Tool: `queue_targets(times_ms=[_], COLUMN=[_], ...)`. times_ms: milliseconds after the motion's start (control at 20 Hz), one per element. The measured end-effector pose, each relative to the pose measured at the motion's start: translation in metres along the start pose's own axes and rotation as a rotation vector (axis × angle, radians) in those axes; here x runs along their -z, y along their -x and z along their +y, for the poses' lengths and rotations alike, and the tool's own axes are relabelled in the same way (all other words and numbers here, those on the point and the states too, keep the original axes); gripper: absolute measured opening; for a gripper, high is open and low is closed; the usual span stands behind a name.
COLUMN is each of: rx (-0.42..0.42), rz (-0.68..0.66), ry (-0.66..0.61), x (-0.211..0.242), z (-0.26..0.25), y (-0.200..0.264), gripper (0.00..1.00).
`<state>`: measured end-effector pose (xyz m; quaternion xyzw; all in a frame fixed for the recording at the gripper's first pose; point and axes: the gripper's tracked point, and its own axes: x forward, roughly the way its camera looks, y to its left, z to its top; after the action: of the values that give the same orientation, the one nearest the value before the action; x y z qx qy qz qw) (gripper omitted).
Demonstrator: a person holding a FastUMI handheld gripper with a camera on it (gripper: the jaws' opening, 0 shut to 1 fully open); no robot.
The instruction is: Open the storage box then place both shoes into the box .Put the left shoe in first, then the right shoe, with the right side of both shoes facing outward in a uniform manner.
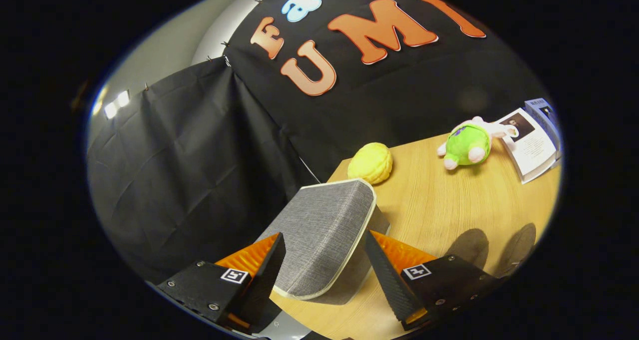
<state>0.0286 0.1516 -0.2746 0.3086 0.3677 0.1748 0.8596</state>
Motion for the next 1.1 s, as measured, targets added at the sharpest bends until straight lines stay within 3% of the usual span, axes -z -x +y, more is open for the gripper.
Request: queue_targets(times_ms=[400,750,950,1100], rx=[-0.026,-0.108,-0.095,-0.140], rz=[0.071,0.080,0.048,-0.059], ry=[-0.144,-0.326,-0.353,-0.386], x=[0.030,0.036,0.027,0.002], z=[-0.012,-0.009,-0.016,-0.013], y=[-0.046,-0.059,-0.057,-0.039], gripper=[0.97,0.95,0.79,0.70])
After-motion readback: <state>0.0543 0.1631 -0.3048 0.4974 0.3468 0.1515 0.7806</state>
